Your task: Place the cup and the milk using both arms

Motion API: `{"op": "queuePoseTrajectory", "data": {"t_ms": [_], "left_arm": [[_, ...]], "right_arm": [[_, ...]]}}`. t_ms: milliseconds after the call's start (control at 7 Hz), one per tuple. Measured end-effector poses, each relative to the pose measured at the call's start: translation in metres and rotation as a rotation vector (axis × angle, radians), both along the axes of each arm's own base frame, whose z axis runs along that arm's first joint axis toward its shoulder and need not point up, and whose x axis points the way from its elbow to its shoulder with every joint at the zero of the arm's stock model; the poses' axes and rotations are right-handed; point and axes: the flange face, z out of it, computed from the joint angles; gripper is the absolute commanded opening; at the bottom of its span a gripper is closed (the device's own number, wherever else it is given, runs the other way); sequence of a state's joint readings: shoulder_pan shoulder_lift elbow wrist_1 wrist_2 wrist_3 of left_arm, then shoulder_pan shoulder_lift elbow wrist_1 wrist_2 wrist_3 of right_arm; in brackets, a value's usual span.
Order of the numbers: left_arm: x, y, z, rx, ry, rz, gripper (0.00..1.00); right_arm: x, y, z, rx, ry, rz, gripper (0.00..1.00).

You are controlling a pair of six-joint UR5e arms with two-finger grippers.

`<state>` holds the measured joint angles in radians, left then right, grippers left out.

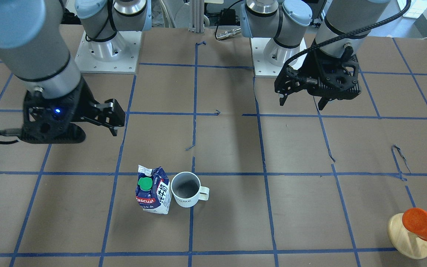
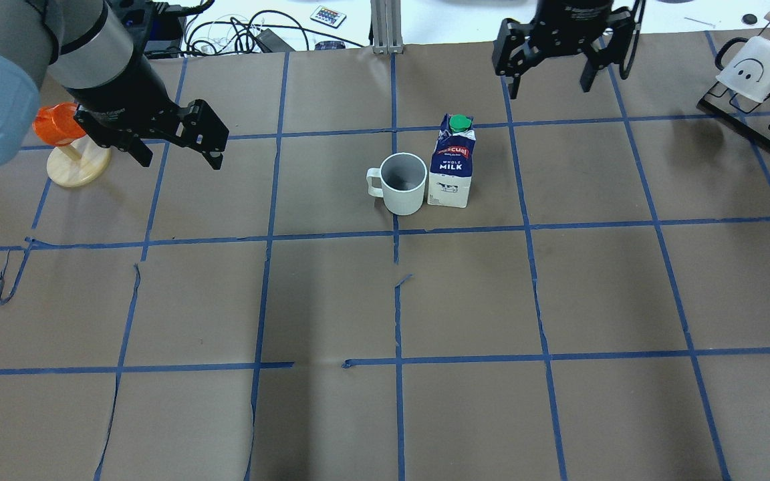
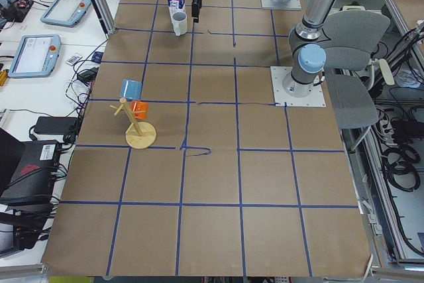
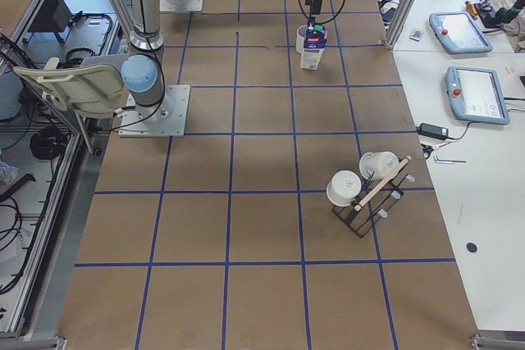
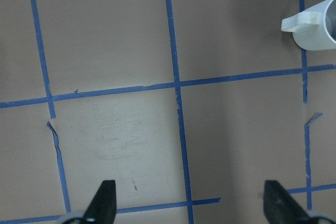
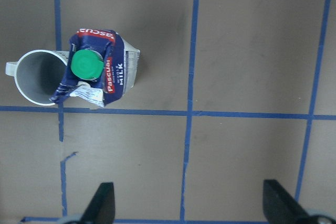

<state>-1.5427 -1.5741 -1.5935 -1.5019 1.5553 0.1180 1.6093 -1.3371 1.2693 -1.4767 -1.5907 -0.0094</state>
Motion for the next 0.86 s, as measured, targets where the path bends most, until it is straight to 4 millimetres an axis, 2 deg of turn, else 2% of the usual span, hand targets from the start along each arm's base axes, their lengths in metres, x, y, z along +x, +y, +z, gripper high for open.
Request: {"op": "queuePoseTrajectory", "data": {"t_ms": [143,429,571,857], "left_arm": [[0.001,-0.003,0.002,-0.021,0.001,0.032,1.0],[0.001,-0.005,0.003,-0.041,0.005,0.09,1.0],[0.001,-0.006,0.003,-0.043,0.005,0.096,1.0],[0.001,-0.006,0.003,-0.043,0.005,0.094,1.0]], "right_arm": [[-0.015,0.02,0.009,-0.002,0.001,0.007,1.0],[-0.021,0.058,0.01,0.007,0.007,0.014,1.0],[-0.02,0.071,0.013,0.006,0.006,0.016,1.0],[-0.021,0.081,0.013,0.011,0.002,0.014,1.0]]}}
